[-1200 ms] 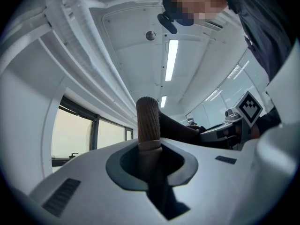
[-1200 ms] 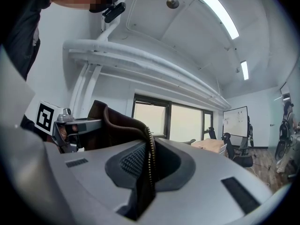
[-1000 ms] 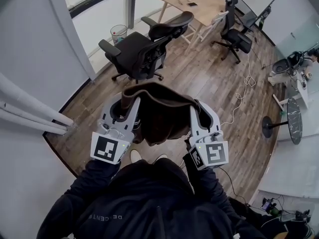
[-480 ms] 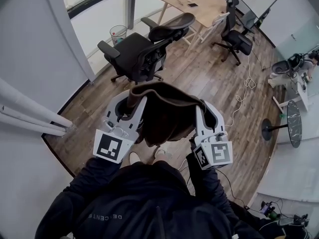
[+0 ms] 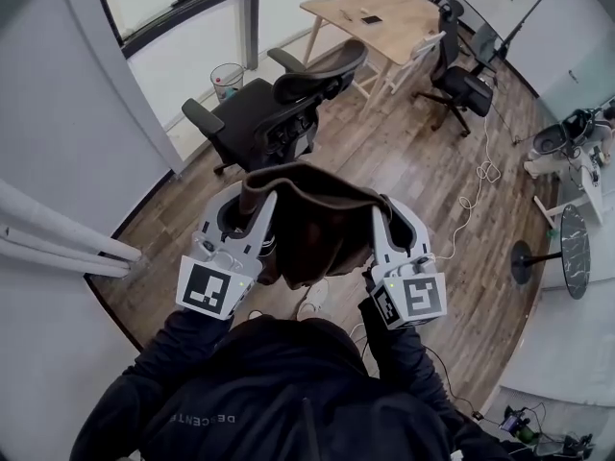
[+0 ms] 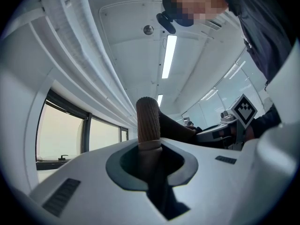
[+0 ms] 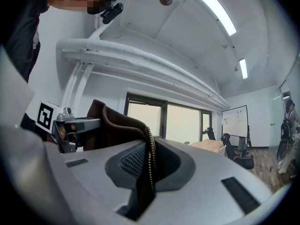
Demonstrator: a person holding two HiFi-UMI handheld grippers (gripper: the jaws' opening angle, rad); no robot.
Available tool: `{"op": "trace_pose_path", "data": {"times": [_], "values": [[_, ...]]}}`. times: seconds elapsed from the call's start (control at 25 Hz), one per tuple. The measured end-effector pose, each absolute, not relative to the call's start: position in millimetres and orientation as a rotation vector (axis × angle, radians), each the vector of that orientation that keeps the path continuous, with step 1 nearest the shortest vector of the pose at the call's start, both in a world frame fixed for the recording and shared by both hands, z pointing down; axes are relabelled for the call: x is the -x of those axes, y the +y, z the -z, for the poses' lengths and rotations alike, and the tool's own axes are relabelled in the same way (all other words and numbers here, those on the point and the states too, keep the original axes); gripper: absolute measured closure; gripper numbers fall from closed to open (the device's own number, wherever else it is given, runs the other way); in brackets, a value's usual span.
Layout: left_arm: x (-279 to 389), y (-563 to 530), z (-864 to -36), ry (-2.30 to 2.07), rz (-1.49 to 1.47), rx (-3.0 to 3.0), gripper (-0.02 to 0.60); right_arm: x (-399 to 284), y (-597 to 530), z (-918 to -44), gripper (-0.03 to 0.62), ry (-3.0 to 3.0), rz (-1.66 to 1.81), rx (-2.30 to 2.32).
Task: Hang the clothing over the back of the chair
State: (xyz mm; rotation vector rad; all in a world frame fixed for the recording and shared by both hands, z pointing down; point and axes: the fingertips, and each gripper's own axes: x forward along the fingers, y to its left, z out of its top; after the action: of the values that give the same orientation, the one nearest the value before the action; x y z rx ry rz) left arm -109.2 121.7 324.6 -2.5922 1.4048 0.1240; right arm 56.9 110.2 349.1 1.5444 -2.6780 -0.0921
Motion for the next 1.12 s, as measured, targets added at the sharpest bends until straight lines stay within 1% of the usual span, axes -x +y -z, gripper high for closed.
{"op": "trace_pose_path", "data": {"times": [0.56,1.12], "values": [[46.0,35.6,-324.5,1.463,-0.101,2.548,0.522,-119.1,16.2,-350.6,0.553,-2.733,0.079,-1.488],[0.2,-30.2,-323.3,1.603,-0.016,2.432,0.522,-162.5,-61.9,-351.3,0.553,-2.777,0.167,-1.256]]}}
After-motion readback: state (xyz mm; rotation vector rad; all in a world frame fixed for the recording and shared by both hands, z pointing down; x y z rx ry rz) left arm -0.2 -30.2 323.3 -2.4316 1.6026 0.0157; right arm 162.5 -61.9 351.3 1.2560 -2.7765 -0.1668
